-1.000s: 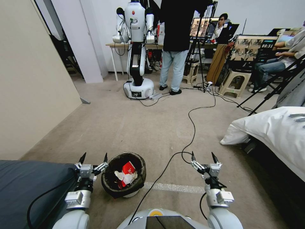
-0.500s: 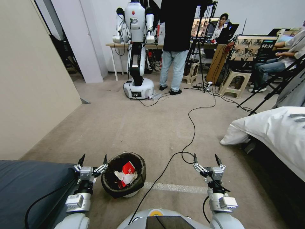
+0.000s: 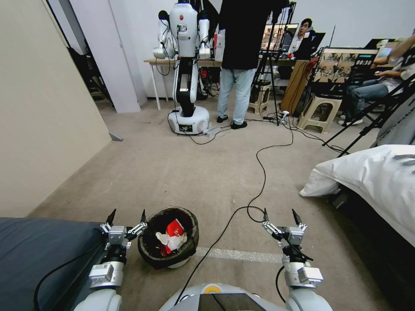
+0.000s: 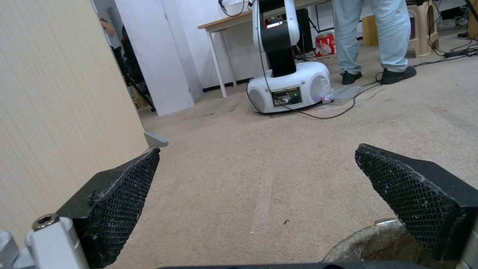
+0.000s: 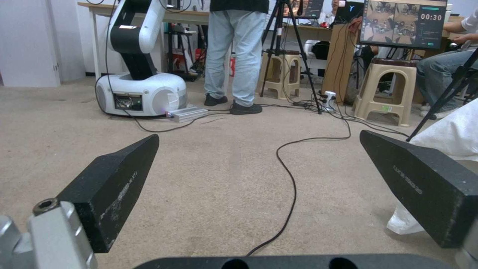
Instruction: Pick up the trash bin, then pick up the garbage from the floor and place it into the trash bin.
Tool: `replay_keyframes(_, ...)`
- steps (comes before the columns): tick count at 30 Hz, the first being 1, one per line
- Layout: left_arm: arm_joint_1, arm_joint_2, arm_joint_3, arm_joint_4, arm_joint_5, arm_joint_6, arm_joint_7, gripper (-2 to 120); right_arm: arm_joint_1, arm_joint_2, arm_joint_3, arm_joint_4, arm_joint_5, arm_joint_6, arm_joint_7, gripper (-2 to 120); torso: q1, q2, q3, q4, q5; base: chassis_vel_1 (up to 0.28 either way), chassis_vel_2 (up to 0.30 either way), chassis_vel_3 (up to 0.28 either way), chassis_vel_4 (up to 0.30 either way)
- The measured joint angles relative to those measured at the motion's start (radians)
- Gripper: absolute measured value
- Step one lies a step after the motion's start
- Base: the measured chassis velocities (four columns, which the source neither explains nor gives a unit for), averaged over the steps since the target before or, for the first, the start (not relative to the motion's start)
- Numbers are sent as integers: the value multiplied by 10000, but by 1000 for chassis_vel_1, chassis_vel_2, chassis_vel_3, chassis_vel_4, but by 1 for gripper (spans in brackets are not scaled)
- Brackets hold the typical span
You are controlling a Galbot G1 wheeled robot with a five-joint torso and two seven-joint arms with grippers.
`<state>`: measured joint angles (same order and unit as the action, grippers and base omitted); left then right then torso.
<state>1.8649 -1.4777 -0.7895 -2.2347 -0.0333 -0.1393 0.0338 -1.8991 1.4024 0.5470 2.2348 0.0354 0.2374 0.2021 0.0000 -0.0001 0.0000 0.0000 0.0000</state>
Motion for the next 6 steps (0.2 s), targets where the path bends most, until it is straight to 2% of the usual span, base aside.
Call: replay_keyframes(6, 0, 0, 0, 0, -4, 5, 0, 100, 1, -1, -1, 0, 3, -3, 0, 100, 0, 0, 0, 0, 0, 0, 0, 0, 0)
